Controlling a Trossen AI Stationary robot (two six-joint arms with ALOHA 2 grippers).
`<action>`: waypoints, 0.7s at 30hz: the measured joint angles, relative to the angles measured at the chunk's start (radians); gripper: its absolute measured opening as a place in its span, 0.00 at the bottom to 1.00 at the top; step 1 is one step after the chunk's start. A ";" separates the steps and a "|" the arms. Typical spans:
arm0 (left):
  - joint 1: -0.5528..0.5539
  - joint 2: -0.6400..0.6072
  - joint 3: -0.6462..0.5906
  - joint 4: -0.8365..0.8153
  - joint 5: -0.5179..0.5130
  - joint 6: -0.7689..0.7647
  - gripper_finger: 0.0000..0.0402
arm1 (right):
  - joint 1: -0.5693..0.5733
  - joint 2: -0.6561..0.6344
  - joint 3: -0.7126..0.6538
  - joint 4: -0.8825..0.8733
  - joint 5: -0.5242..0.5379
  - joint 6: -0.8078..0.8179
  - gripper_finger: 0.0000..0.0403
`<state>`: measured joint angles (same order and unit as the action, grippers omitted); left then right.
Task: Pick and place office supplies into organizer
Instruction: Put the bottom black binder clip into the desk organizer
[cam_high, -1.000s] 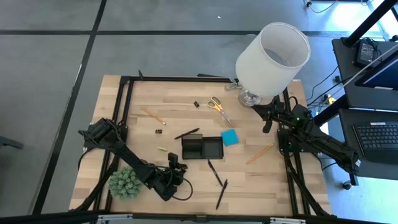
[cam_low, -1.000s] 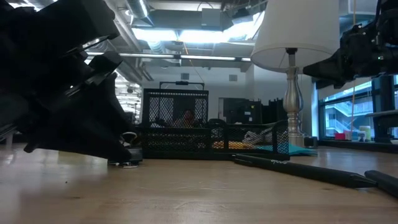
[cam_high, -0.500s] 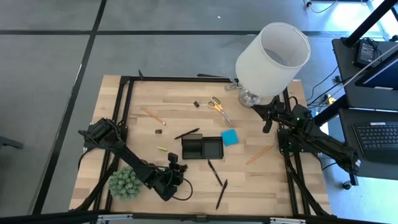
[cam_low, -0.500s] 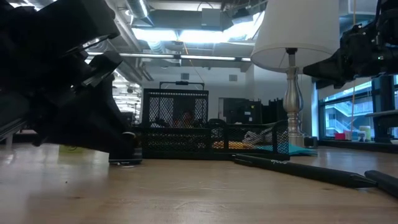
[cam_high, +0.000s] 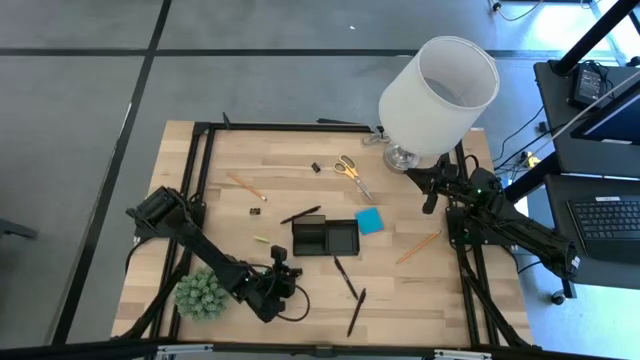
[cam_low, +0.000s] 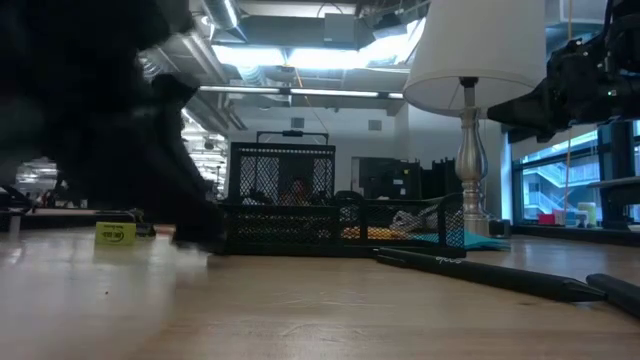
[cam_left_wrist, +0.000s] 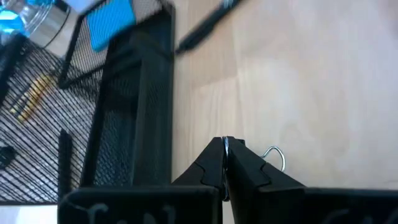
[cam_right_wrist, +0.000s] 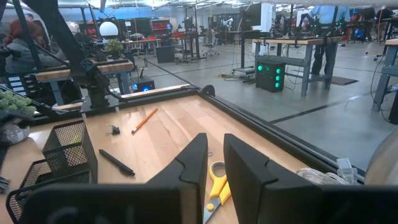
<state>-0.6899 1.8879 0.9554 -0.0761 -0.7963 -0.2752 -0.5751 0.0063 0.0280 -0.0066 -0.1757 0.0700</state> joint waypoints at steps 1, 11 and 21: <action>0.000 -0.021 0.000 0.006 0.009 0.000 0.01 | 0.000 0.000 0.000 0.000 0.000 0.000 0.14; 0.014 -0.208 0.001 0.006 -0.085 0.036 0.01 | 0.000 0.000 0.000 0.000 0.000 -0.003 0.14; 0.177 -0.210 0.001 -0.025 0.116 0.050 0.01 | 0.000 0.000 0.000 0.000 0.000 -0.030 0.14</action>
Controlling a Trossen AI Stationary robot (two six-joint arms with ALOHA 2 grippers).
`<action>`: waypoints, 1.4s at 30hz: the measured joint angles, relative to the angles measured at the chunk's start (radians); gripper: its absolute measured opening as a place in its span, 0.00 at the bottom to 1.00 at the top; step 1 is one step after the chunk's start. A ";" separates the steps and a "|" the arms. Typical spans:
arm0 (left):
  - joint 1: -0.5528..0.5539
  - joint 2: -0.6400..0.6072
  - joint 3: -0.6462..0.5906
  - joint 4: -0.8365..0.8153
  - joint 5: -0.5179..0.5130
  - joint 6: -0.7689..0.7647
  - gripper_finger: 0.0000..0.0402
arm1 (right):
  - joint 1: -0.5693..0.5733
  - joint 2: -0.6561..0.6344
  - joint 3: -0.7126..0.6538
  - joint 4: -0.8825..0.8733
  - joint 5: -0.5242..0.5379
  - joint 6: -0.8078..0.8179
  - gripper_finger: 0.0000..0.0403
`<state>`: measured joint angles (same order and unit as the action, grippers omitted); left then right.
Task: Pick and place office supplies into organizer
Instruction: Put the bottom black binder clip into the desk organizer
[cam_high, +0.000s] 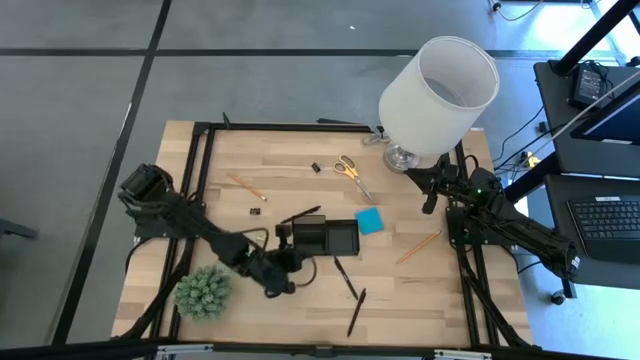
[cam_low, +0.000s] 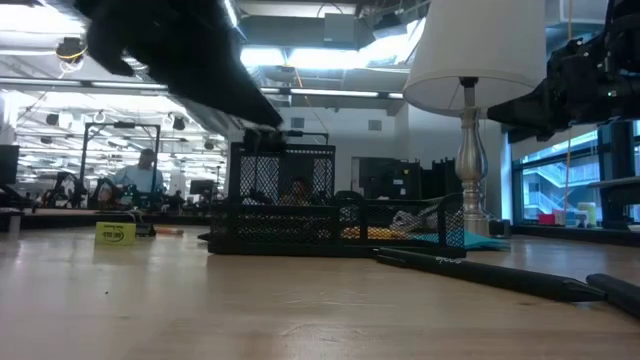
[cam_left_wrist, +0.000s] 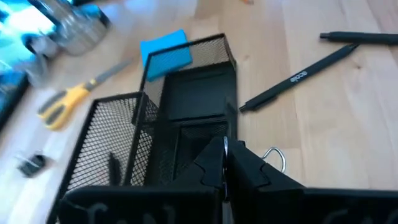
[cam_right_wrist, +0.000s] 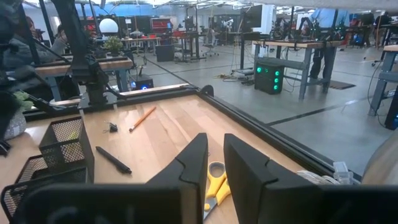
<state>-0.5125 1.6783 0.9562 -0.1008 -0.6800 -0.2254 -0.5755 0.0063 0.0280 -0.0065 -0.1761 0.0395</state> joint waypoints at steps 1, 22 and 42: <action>0.015 0.000 0.000 0.000 0.025 0.000 0.01 | 0.000 0.000 0.000 0.000 0.000 0.000 0.14; 0.084 0.051 0.000 -0.054 0.083 -0.059 0.01 | 0.000 0.000 0.000 0.000 0.000 -0.023 0.14; 0.089 0.109 0.000 -0.083 0.037 -0.125 0.04 | 0.000 0.000 0.000 0.000 0.000 -0.022 0.14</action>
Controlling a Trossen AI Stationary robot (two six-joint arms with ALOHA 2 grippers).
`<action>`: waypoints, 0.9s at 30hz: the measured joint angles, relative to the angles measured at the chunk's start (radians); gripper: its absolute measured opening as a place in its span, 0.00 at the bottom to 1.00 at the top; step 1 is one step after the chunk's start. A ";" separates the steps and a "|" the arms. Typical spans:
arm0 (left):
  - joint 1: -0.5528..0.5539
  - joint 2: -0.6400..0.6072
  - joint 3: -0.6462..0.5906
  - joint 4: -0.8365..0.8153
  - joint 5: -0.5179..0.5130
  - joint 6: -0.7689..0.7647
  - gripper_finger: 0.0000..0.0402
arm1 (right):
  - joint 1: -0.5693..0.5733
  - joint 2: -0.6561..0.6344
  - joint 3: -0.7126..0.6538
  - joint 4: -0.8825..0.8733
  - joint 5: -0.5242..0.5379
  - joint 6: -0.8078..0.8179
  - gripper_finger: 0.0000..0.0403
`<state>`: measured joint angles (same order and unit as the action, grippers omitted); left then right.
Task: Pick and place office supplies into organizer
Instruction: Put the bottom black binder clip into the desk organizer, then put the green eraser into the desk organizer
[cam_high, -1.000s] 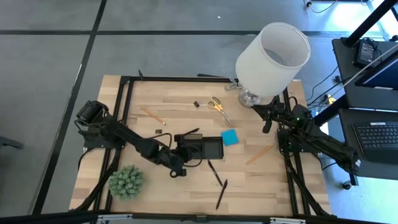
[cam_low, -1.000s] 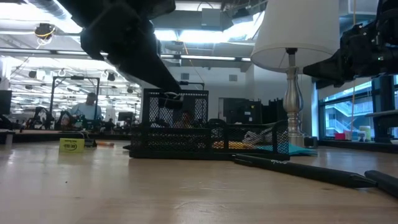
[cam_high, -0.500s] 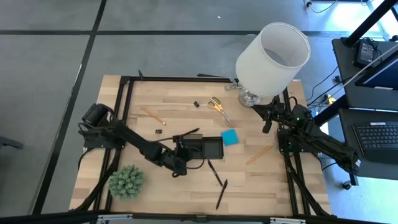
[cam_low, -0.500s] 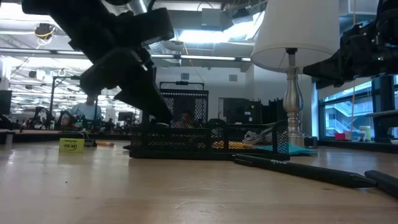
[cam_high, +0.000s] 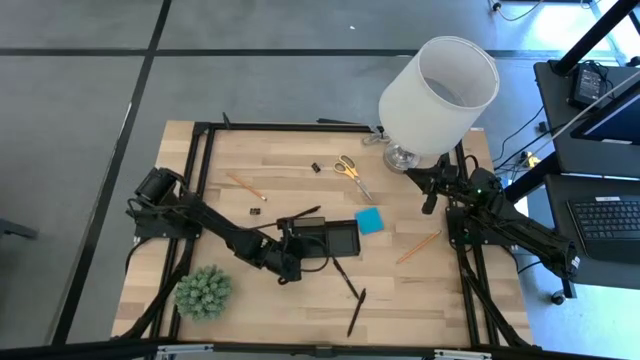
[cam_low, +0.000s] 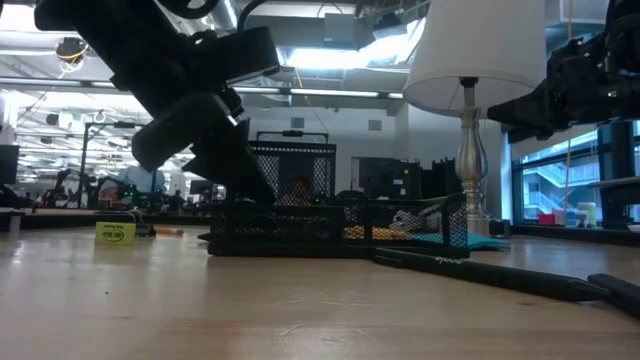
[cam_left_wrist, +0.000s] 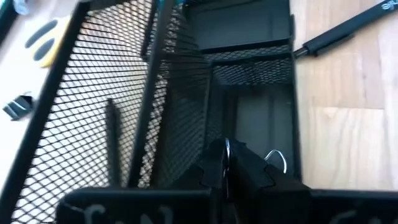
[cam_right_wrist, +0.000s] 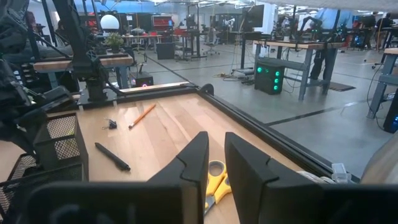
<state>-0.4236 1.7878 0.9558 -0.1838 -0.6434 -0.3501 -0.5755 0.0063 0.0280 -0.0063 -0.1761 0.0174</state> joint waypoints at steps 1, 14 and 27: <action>0.000 0.000 0.000 0.000 -0.006 0.010 0.05 | 0.000 0.000 0.000 0.000 0.000 0.000 0.14; -0.020 -0.047 0.000 0.000 -0.013 0.064 0.16 | 0.000 0.000 0.000 0.000 0.000 0.000 0.14; -0.139 -0.230 0.001 -0.203 0.059 -0.010 0.18 | 0.000 0.000 0.000 0.000 0.000 0.000 0.14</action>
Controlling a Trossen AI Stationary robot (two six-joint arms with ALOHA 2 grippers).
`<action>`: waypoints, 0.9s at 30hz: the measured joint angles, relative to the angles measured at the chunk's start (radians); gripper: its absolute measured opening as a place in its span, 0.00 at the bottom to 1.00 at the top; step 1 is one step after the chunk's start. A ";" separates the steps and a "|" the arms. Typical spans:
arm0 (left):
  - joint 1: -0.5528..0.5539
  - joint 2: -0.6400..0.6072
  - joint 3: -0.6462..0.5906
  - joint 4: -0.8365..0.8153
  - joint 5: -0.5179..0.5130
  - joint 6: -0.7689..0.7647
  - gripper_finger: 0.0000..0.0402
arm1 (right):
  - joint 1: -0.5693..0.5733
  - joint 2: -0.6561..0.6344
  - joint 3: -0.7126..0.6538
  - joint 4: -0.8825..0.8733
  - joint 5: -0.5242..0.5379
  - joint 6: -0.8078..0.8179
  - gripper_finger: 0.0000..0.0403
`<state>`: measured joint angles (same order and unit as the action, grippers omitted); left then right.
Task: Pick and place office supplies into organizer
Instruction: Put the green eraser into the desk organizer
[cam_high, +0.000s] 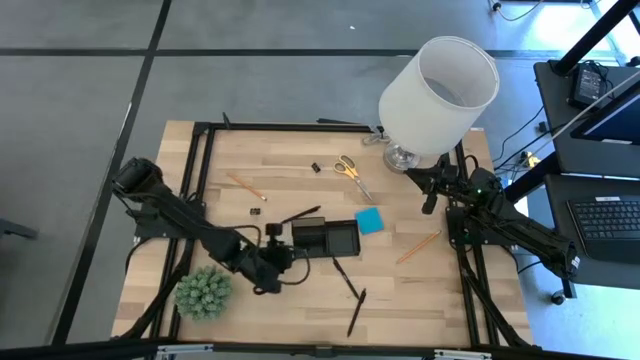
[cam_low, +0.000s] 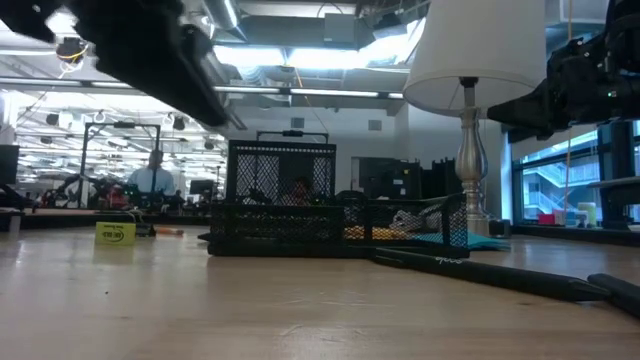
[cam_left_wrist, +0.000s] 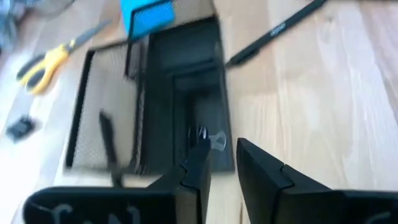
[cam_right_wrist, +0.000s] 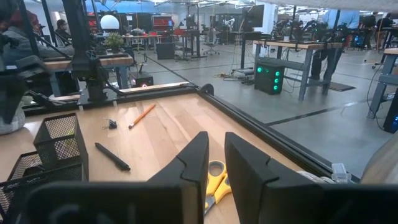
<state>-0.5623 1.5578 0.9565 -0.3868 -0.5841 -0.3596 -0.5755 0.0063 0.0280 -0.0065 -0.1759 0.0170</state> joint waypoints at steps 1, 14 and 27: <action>-0.010 -0.014 0.000 -0.041 0.000 -0.034 0.18 | 0.000 0.000 0.000 0.000 0.000 0.000 0.14; -0.016 -0.011 0.000 -0.442 -0.010 -0.206 0.26 | 0.000 0.000 0.000 0.000 0.000 0.005 0.14; 0.090 0.029 0.000 -0.461 0.137 -0.144 0.36 | 0.000 0.000 0.000 0.000 0.000 0.005 0.14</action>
<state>-0.4720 1.5867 0.9565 -0.8478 -0.4474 -0.5040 -0.5751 0.0063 0.0280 -0.0067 -0.1761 0.0216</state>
